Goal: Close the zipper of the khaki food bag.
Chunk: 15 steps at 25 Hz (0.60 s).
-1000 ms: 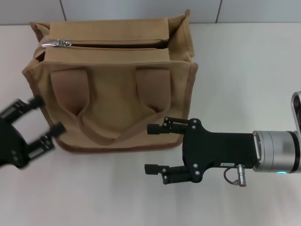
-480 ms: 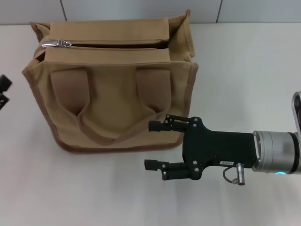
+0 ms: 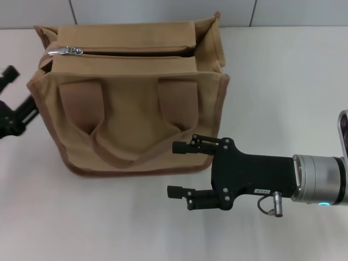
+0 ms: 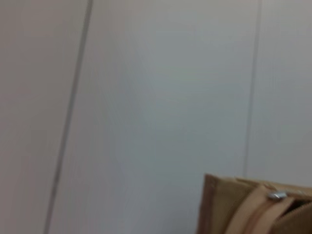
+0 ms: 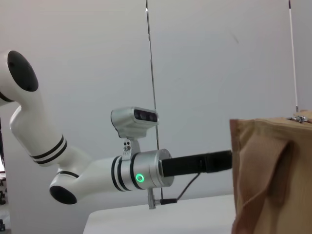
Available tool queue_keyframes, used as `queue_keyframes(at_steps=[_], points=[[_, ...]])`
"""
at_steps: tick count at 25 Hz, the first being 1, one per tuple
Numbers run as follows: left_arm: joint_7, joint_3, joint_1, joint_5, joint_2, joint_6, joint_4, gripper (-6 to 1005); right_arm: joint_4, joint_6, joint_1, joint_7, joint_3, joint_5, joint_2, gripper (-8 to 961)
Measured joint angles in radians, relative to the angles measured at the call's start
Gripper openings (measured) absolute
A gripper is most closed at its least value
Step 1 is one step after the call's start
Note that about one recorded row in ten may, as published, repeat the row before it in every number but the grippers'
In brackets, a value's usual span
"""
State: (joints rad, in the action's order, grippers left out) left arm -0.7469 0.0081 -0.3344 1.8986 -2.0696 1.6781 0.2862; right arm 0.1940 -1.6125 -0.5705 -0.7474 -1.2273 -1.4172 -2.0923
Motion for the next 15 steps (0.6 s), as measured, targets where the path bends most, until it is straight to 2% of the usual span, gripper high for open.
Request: queue_keyframes(at_steps=[4,8,15], points=[[0.038,0.034,-0.02,-0.003,-0.002,-0.031,-0.021,743,-0.002,-0.004,0.0,0.0,-0.002,0.0,0.0,760],[0.112,0.014,-0.035,-0.013,-0.003,-0.035,-0.055,740,-0.004,-0.006,-0.006,0.0,0.0,0.0,0.0,757],[0.13,-0.005,-0.091,-0.02,-0.003,-0.061,-0.072,735,-0.013,-0.009,-0.006,0.0,0.001,0.005,0.0,752]])
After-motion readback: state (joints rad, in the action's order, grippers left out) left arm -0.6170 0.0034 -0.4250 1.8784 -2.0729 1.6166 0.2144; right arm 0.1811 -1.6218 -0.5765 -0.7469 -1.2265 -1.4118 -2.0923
